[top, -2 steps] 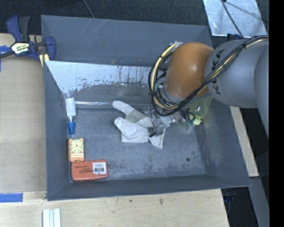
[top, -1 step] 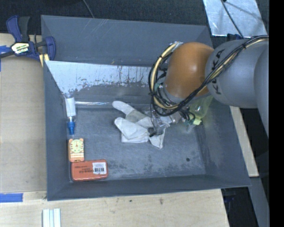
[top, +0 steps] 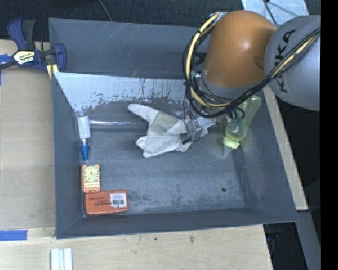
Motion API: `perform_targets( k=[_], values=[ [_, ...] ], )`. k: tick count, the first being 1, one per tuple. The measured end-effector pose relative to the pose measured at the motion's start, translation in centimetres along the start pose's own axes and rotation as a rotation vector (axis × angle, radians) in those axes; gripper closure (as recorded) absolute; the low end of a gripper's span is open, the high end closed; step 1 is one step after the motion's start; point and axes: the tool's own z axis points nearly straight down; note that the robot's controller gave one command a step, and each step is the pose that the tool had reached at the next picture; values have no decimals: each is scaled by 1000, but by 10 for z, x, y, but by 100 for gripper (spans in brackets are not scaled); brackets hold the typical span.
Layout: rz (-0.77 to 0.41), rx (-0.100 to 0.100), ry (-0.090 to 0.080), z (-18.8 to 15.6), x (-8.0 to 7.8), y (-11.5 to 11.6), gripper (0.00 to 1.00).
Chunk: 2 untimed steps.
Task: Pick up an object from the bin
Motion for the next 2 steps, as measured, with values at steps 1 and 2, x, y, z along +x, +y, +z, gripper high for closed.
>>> perform_targets(
  k=[1,2],
  values=[
    [1,0,0,0,0,0,100],
    [0,-1,5,-45,9,-2,100]
  ],
)
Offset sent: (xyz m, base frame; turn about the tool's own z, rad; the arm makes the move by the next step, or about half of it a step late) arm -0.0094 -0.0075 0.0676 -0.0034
